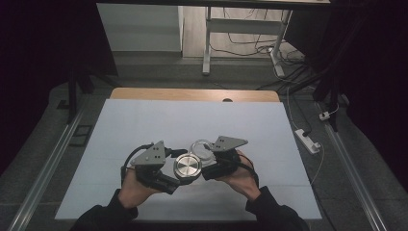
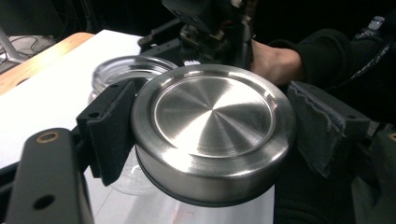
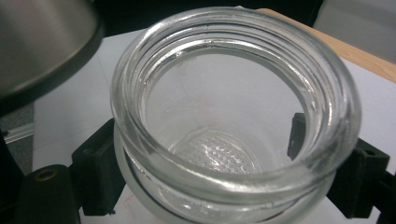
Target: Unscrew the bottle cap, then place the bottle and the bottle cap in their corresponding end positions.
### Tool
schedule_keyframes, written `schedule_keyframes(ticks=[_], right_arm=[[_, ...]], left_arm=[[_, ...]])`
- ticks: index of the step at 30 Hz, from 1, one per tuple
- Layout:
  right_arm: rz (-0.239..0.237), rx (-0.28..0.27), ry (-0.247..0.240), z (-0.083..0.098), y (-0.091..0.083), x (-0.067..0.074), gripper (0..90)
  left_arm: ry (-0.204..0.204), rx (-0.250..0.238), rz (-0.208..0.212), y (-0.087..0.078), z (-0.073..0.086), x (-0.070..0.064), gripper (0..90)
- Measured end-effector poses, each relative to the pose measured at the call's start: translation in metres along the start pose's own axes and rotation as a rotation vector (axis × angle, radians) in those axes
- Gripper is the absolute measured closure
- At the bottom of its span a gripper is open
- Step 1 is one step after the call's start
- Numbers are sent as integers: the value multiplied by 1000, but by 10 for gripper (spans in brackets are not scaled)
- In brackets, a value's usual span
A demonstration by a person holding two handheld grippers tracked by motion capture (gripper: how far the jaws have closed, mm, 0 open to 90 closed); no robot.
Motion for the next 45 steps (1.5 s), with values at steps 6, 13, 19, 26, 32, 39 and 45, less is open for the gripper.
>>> schedule_keyframes(ticks=[6, 13, 19, 26, 32, 39, 45], right_arm=[[8, 1, 12, -3, 5, -7, 153], [11, 4, 1, -7, 13, -9, 153], [21, 5, 3, -8, 19, -14, 153], [41, 6, 16, -8, 25, -25, 153], [58, 12, 22, -9, 31, -33, 153], [83, 11, 30, -12, 37, -45, 153], [107, 16, 30, -14, 44, -54, 153]], left_arm=[[18, 2, 0, 2, 7, -2, 206], [2, -24, -2, 1, 11, -3, 206], [4, -31, 11, 0, 14, -8, 206], [-14, -13, 22, 5, 25, -9, 207], [-13, 12, 18, 17, 39, -5, 207], [-17, 38, 14, 29, 54, -3, 207], [-9, 63, 18, 40, 61, -2, 207]])
Point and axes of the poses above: each handheld gripper's, and its own axes: y roughly forward along the jaws, z roughly out of its underside, x roughly to its left, the point moved 7 cm from there along y, roughly forward along the jaws, and after that the axes turned 5 degrees about z, right-handed, at the moved point
